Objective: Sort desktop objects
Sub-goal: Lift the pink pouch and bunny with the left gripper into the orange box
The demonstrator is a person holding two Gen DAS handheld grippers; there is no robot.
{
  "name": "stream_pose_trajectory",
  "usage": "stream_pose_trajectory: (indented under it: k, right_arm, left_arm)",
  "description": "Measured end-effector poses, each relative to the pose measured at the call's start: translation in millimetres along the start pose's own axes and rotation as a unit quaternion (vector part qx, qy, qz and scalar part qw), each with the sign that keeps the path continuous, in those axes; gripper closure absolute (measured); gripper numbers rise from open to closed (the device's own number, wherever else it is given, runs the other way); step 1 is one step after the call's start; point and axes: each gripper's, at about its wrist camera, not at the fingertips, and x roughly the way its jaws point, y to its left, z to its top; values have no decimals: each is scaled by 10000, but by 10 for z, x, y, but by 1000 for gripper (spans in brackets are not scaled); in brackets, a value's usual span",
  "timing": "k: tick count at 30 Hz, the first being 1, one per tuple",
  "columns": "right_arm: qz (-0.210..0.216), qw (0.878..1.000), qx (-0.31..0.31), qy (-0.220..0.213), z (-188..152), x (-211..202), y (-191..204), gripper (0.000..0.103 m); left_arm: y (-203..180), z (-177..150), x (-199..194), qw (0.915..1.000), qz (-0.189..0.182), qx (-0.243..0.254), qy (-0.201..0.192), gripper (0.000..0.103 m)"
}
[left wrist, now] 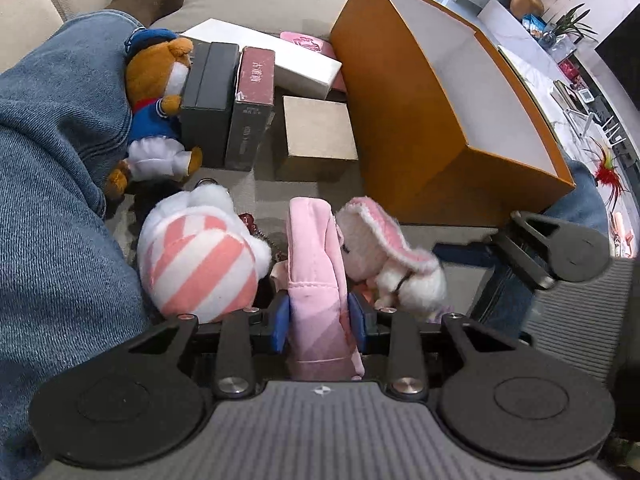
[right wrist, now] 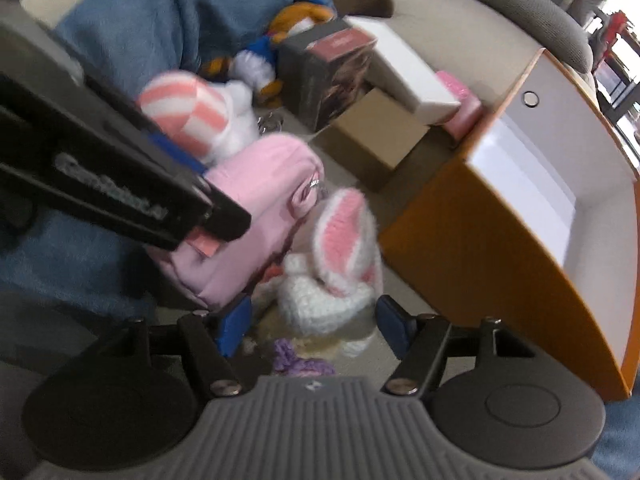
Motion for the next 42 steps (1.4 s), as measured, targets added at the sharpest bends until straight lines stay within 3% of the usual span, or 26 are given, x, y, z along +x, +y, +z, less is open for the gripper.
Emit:
stream_pose_trajectory:
  k: [2, 5, 9, 15, 16, 22, 33, 38, 42]
  right_arm:
    - [-194, 9996, -181, 27, 26, 100, 33, 28]
    - [-110, 9997, -190, 50, 66, 215, 23, 27]
    - [-22, 9999, -112, -4, 50, 244, -11, 34]
    - [556, 9975, 315, -290, -10, 6, -235, 48]
    - [632, 9968, 370, -334, -25, -43, -248, 54]
    - [995, 9917, 425, -693, -93, -508, -232, 57]
    - [694, 9777, 588, -1890, -168, -1462, -417, 58]
    - [393, 9679, 897, -2314, -141, -1741, -727, 58]
    - [194, 9612, 1355, -2397, -114, -1718, -1080, 58]
  left_arm:
    - [23, 7, 3, 10000, -44, -27, -4, 67]
    - [29, 6, 4, 10000, -79, -3, -44, 67]
    - [50, -18, -14, 9998, -144, -61, -123, 70]
    - [1, -40, -148, 9993, -32, -10, -383, 74]
    - [-10, -42, -205, 9990, -20, -3, -444, 74]
    - [-110, -50, -599, 9962, -146, 98, -851, 74]
    - [-439, 89, -1250, 9838, -522, 509, -1636, 75]
    - [-592, 331, -1419, 9752, -749, 725, -1952, 75]
    - [-746, 642, -1303, 9721, -1018, 864, -1929, 75]
